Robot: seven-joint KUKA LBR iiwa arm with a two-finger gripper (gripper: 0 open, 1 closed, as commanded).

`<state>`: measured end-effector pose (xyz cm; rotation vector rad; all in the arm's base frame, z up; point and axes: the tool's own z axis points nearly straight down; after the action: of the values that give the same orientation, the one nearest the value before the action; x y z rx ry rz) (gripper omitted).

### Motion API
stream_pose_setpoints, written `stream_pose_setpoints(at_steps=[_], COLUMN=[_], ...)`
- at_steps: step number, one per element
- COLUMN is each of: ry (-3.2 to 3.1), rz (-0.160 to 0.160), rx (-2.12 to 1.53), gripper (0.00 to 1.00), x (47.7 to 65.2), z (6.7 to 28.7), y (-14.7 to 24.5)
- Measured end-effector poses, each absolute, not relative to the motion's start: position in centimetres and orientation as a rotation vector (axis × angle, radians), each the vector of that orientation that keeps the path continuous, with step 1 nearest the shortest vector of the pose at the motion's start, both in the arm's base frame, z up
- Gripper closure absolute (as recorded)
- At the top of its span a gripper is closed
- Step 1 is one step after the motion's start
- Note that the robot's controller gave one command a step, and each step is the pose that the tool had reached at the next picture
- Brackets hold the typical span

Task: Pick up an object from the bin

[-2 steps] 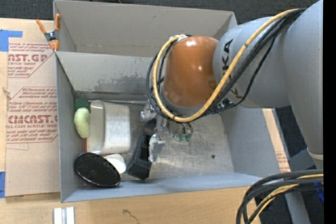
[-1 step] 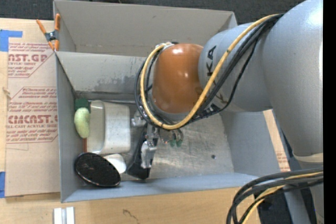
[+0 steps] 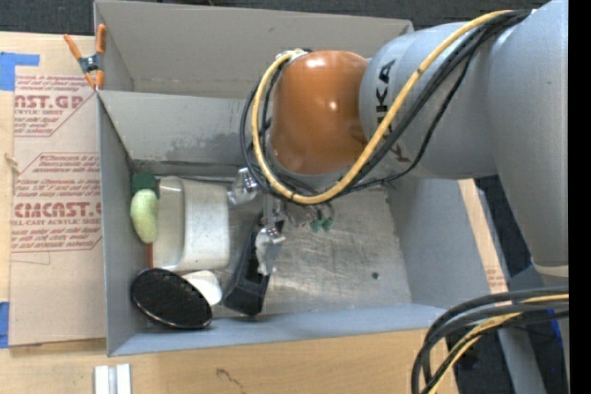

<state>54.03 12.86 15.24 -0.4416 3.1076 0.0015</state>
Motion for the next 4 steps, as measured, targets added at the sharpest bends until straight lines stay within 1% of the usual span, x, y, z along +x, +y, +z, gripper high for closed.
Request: stream_pose_setpoints(at_steps=[1, 2, 3, 4], ry=[3.066, 3.032, 2.994, 3.019], rz=[0.000, 0.003, -0.003, 0.005], rx=[-0.671, -0.842, -0.899, -0.848], gripper=[0.00, 0.00, 0.00, 1.00], x=[57.5, 55.8, 54.9, 54.1], z=[13.2, 16.3, 14.8, 12.3], y=[10.8, 9.1, 6.6, 6.8])
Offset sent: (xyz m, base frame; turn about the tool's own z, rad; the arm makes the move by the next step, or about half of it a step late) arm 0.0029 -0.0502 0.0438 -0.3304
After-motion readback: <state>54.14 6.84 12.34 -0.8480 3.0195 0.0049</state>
